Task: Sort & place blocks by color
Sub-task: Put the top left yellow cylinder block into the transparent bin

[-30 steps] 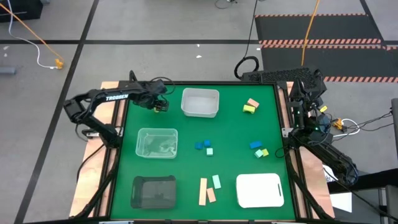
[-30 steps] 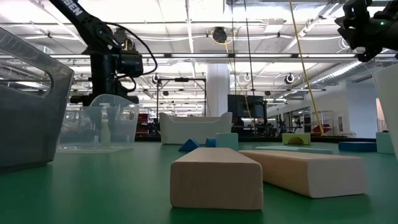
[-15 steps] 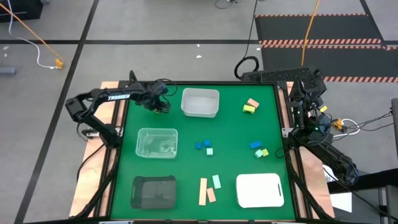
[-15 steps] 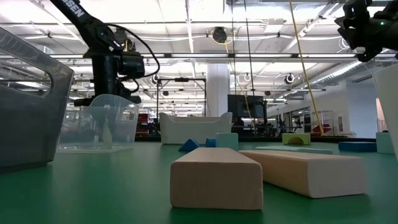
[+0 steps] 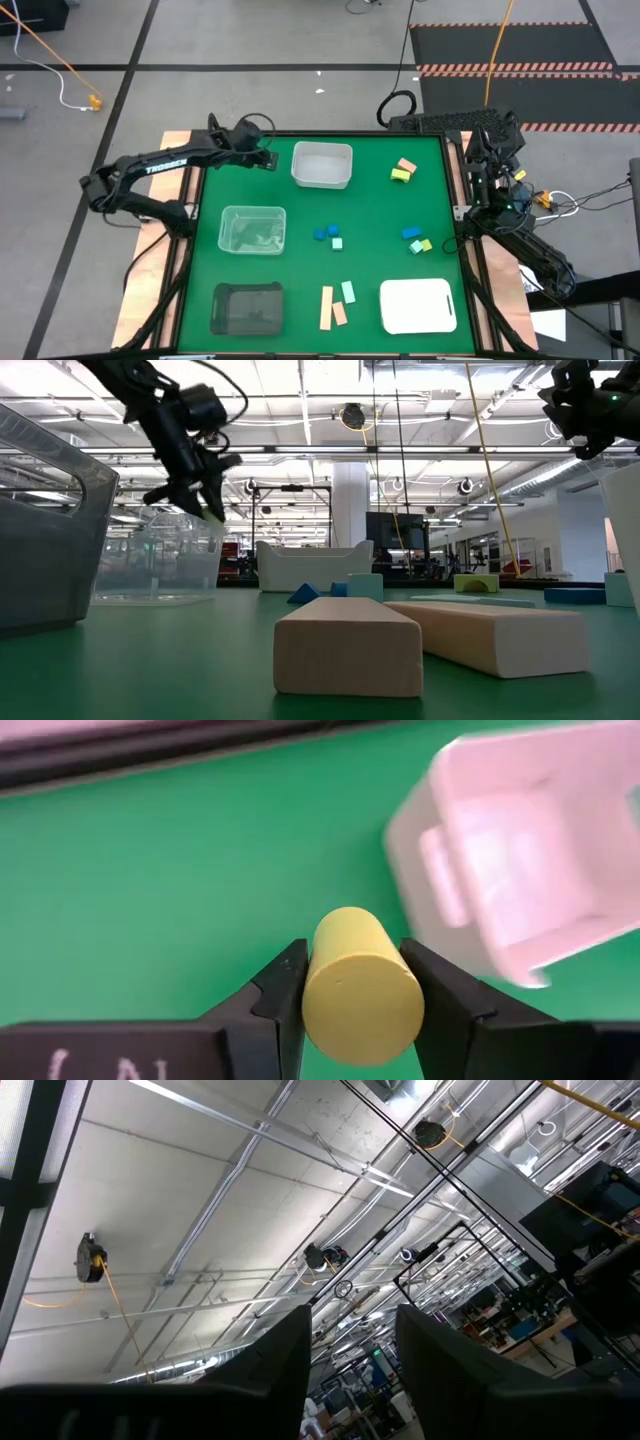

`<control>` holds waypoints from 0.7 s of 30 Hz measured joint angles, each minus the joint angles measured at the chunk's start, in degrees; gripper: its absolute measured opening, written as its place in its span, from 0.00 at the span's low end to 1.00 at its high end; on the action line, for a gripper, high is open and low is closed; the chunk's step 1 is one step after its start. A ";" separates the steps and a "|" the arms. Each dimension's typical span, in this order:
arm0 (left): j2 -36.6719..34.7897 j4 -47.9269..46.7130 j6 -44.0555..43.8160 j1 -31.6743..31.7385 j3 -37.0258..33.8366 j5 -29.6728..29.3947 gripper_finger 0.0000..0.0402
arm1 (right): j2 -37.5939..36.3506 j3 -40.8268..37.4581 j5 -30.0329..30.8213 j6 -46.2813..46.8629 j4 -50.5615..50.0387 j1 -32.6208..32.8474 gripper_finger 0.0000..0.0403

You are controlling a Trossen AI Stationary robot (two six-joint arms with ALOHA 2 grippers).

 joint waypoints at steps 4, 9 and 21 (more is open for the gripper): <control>-3.51 5.70 -0.71 -2.44 0.02 0.03 0.33 | -0.01 -0.01 0.00 0.00 -0.07 0.00 0.35; -6.55 13.54 -1.55 -7.03 0.02 0.08 0.33 | -0.01 -0.01 -0.02 -0.01 -0.09 0.02 0.35; -9.99 21.73 -0.45 -18.13 0.04 0.77 0.33 | -0.01 0.00 -0.01 -0.02 -0.09 0.02 0.35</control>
